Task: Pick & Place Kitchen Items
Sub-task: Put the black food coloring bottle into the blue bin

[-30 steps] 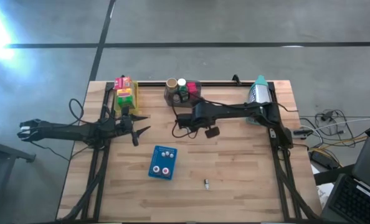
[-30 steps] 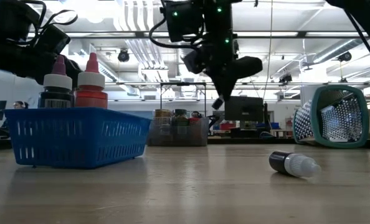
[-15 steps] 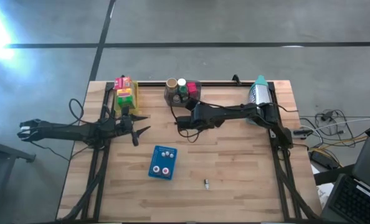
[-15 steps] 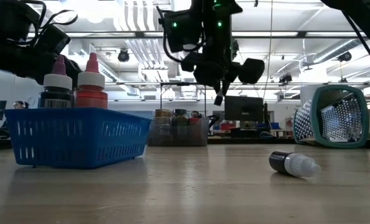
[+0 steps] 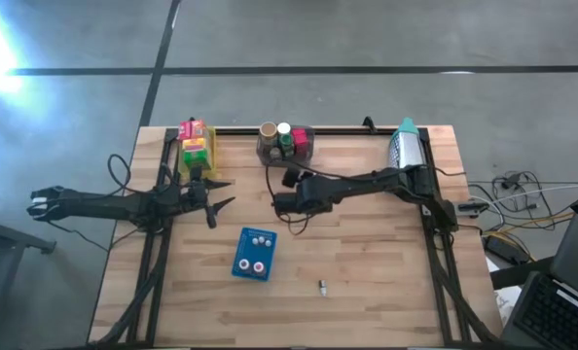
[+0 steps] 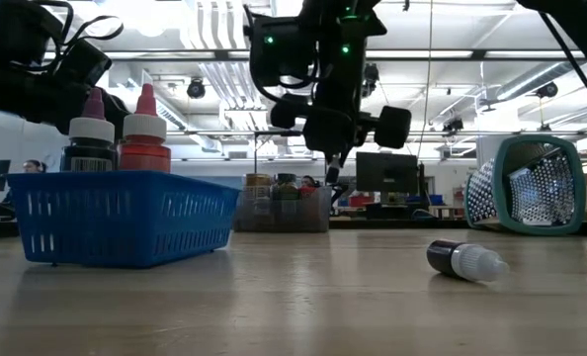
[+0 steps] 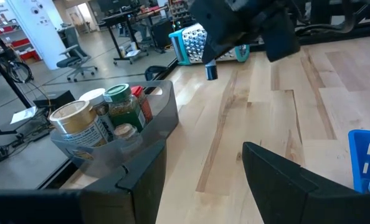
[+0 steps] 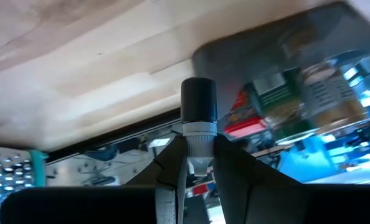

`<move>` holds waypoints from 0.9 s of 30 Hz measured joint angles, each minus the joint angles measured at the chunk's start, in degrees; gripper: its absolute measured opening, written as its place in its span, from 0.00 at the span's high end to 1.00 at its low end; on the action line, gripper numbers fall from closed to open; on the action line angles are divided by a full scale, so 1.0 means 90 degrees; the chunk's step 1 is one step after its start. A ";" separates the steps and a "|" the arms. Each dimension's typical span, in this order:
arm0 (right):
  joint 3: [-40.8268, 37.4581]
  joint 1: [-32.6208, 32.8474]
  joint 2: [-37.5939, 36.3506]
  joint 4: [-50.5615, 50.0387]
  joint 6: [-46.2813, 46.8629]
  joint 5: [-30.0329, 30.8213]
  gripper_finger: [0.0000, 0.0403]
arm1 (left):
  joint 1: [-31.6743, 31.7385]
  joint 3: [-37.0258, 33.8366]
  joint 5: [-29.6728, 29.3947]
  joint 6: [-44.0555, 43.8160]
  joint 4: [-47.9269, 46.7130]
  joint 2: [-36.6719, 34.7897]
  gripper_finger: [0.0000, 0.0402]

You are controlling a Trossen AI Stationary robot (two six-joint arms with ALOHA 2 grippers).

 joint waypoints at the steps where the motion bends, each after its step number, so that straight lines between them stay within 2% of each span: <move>1: 0.0000 0.0015 0.0000 0.0053 -0.0103 0.0004 0.85 | 0.0000 0.0000 0.0002 0.0000 -0.0001 0.0000 0.46; 12: -0.0069 0.0047 0.0000 0.0075 -0.0333 0.0030 0.85 | 0.0000 0.0000 0.0002 0.0000 0.0000 0.0002 0.46; 18: -0.0301 0.0055 0.0000 0.0103 -0.0529 0.0463 0.85 | 0.0001 0.0000 0.0000 0.0000 -0.0001 0.0002 0.46; 27: -0.0535 0.0057 0.0000 0.0197 -0.0540 0.0497 0.85 | 0.0001 0.0000 0.0002 0.0000 -0.0001 0.0001 0.46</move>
